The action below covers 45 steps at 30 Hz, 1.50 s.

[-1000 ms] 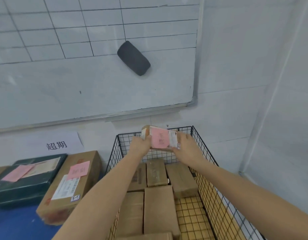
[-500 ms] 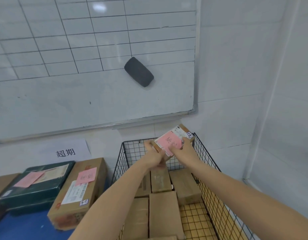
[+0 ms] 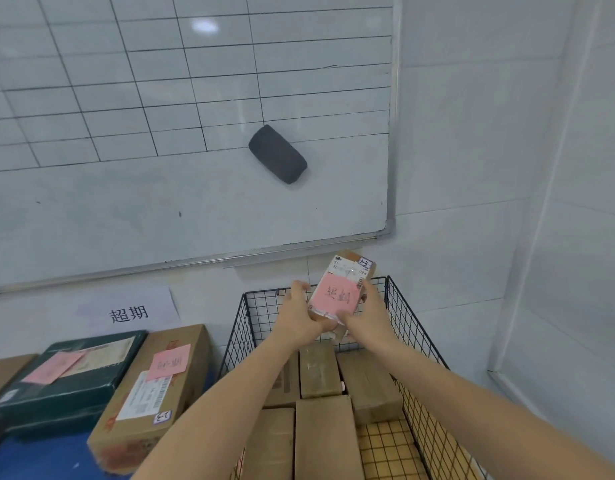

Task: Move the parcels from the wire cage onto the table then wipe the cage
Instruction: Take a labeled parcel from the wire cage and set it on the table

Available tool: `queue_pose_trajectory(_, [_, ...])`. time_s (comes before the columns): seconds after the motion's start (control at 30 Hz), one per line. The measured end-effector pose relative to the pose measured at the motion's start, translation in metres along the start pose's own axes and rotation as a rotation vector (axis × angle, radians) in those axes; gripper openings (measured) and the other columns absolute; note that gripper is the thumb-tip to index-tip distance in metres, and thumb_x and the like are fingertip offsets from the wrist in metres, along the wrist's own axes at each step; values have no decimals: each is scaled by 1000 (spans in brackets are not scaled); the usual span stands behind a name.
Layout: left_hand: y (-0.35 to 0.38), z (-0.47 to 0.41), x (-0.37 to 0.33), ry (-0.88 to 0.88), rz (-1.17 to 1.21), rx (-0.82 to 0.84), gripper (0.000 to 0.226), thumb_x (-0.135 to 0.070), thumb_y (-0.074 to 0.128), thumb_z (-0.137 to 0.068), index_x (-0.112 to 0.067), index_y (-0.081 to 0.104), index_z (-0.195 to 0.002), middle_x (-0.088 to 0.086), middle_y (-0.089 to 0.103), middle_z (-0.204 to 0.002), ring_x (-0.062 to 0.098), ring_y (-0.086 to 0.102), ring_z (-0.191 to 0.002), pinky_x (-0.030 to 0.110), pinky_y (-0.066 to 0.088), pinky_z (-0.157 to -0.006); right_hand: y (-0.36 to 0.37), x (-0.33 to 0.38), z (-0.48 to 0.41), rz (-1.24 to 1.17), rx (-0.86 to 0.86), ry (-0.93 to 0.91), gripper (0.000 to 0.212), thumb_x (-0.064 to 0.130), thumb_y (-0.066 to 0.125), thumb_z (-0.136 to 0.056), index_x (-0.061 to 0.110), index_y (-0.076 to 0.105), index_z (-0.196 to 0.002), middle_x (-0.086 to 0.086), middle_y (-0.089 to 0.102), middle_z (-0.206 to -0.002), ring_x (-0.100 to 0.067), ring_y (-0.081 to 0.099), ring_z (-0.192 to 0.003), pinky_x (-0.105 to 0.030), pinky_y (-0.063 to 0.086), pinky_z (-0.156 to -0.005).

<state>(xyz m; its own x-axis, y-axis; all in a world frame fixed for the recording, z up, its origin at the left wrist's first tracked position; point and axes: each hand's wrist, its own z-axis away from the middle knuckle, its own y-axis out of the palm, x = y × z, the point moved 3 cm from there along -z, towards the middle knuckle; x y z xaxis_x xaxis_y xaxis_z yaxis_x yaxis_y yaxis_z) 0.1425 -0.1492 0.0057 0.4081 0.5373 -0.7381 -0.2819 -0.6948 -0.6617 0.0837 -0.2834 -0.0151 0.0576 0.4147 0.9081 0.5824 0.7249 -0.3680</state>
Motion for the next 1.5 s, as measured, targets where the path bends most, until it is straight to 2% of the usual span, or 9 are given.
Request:
queue_pose_trajectory(0.1, [1,4,-8,78,-115,43,79,-36,77,-74,-31,31,-139,5,42,-124,17,47,-101,23,38,-81,-4,3,2,14,-6,-21,66,-3,67,-78,18,42,-136,-4,50,-131,-19,48,-123,-16,45,-77])
queue_pose_trajectory(0.2, [6,8,-11,112,-153,114,77,-38,75,-76,-31,35,-142,2,44,-133,19,46,-116,26,40,-93,-11,7,5,34,-4,-17,58,-4,60,-85,14,41,-137,-5,53,-131,-21,54,-120,-12,47,-67])
queue_pose_trajectory(0.27, [9,10,-10,108,-120,138,82,-35,79,-73,-29,37,-142,-2,46,-137,17,48,-120,28,43,-98,-17,8,6,57,-3,-31,51,1,58,-89,13,41,-136,-4,58,-128,-18,60,-109,-12,46,-64])
queue_pose_trajectory(0.4, [10,10,-9,66,-17,89,86,-32,85,-65,-29,43,-140,-6,51,-133,15,53,-116,22,46,-90,-23,9,13,91,30,-94,50,6,57,-92,18,43,-139,-4,57,-132,-19,61,-110,-10,47,-67])
queue_pose_trajectory(0.6, [14,8,-13,64,-41,84,85,-27,84,-66,-23,44,-141,1,54,-135,15,53,-119,19,43,-90,-36,11,22,194,118,-151,50,17,57,-94,17,38,-141,-5,55,-135,-19,54,-121,-27,47,-91])
queue_pose_trajectory(0.8, [16,14,-6,30,-103,68,83,-24,82,-70,-20,43,-142,2,53,-135,16,52,-119,23,42,-95,-65,10,18,305,176,-112,76,31,63,-90,15,20,-151,-6,42,-148,-20,40,-136,-33,34,-108])
queue_pose_trajectory(1.0, [15,18,-3,-34,-134,16,84,-24,82,-70,-21,41,-143,5,51,-136,20,50,-122,34,43,-103,-83,1,26,537,300,-184,82,32,67,-87,13,20,-152,-5,32,-154,-18,32,-140,-29,27,-111])
queue_pose_trajectory(1.17, [18,28,-6,-51,-120,6,83,-24,82,-71,-21,41,-143,4,51,-136,19,50,-122,33,43,-103,-78,-13,33,461,414,-45,97,35,76,-78,14,19,-152,-6,33,-153,-21,36,-138,-33,34,-109])
queue_pose_trajectory(1.5, [-6,49,6,-159,19,5,82,-17,83,-69,-22,44,-141,1,53,-134,17,53,-119,29,43,-103,-38,0,41,562,492,-51,102,39,78,-75,12,17,-152,-8,31,-154,-22,35,-139,-35,35,-110])
